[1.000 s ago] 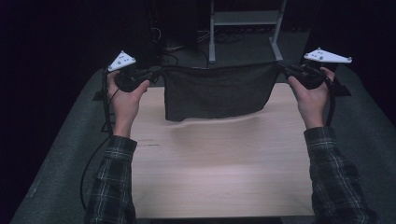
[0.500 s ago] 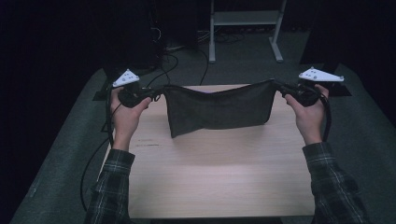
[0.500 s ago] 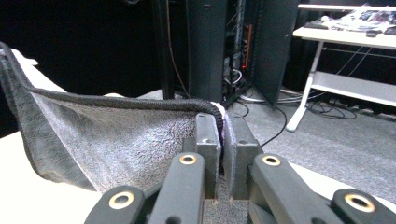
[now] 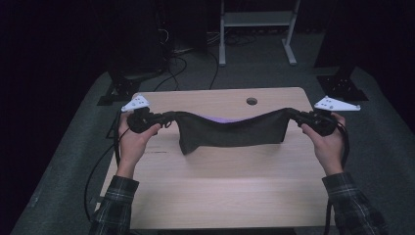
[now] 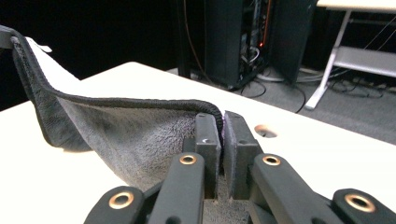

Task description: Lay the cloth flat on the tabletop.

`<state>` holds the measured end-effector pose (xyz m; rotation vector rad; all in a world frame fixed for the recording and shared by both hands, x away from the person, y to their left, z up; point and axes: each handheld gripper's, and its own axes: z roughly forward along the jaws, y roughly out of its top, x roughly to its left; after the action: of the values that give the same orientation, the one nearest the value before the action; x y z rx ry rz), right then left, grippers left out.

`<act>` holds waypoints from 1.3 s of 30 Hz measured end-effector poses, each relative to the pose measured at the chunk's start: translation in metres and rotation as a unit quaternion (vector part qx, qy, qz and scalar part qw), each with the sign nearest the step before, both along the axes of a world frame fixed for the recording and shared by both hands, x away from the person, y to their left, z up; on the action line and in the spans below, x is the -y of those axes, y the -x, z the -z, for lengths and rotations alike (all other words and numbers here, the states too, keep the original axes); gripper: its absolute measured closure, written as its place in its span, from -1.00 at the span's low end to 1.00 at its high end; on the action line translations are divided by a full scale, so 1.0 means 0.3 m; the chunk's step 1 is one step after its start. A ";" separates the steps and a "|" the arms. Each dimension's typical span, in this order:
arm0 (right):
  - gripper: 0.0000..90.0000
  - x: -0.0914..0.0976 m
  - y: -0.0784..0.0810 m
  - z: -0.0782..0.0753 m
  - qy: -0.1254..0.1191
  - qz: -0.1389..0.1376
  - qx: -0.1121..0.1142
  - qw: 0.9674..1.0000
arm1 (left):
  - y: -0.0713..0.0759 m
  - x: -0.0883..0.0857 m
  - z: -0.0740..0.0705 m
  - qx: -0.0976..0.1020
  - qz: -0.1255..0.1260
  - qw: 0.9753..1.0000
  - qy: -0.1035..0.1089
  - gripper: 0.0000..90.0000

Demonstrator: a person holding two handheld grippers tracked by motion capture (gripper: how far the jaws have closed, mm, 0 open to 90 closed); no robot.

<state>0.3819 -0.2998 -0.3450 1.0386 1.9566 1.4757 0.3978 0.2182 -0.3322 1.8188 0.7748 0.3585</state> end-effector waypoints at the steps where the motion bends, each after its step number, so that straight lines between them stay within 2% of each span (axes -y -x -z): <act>1: 0.89 0.004 0.008 0.012 0.001 -0.002 -0.004 1.000 | 0.009 0.000 0.010 -0.003 0.004 1.000 0.000 0.90; 12: 0.88 0.041 0.131 0.152 0.018 -0.026 -0.047 0.998 | 0.128 -0.011 0.127 -0.047 0.030 0.998 -0.007 0.90; 23: 0.88 0.049 0.254 0.268 0.039 -0.057 -0.099 0.993 | 0.244 -0.030 0.259 -0.091 0.049 0.994 -0.023 0.90; 26: 0.88 0.054 0.293 0.295 0.042 -0.067 -0.113 0.991 | 0.286 -0.040 0.294 -0.108 0.055 0.992 -0.030 0.90; 28: 0.88 0.056 0.311 0.308 0.044 -0.071 -0.120 0.989 | 0.299 -0.040 0.305 -0.112 0.057 0.992 -0.029 0.90; 31: 0.88 0.057 0.345 0.329 0.049 -0.080 -0.131 0.987 | 0.335 -0.037 0.340 -0.131 0.062 0.989 -0.041 0.90; 32: 0.88 0.056 0.365 0.343 0.055 -0.087 -0.140 0.985 | 0.355 -0.037 0.360 -0.141 0.064 0.987 -0.051 0.89; 33: 0.88 0.056 0.365 0.343 0.055 -0.087 -0.140 0.985 | 0.355 -0.037 0.360 -0.141 0.064 0.987 -0.051 0.89; 35: 0.88 0.055 0.380 0.356 0.063 -0.093 -0.148 0.983 | 0.371 -0.038 0.376 -0.151 0.064 0.985 -0.055 0.89; 36: 0.88 0.055 0.392 0.368 0.070 -0.097 -0.154 0.981 | 0.388 -0.032 0.388 -0.157 0.067 0.983 -0.066 0.89; 37: 0.88 0.055 0.392 0.368 0.070 -0.097 -0.154 0.981 | 0.388 -0.032 0.388 -0.157 0.067 0.983 -0.066 0.89; 38: 0.88 0.057 0.402 0.375 0.073 -0.098 -0.162 0.979 | 0.404 -0.020 0.398 -0.164 0.071 0.981 -0.079 0.89; 39: 0.88 0.057 0.402 0.375 0.073 -0.098 -0.162 0.979 | 0.404 -0.020 0.398 -0.164 0.071 0.981 -0.079 0.89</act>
<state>0.2613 -0.3169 -0.4575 1.1026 2.4190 1.2983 0.2765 0.2243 -0.4517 2.1011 0.8535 0.0250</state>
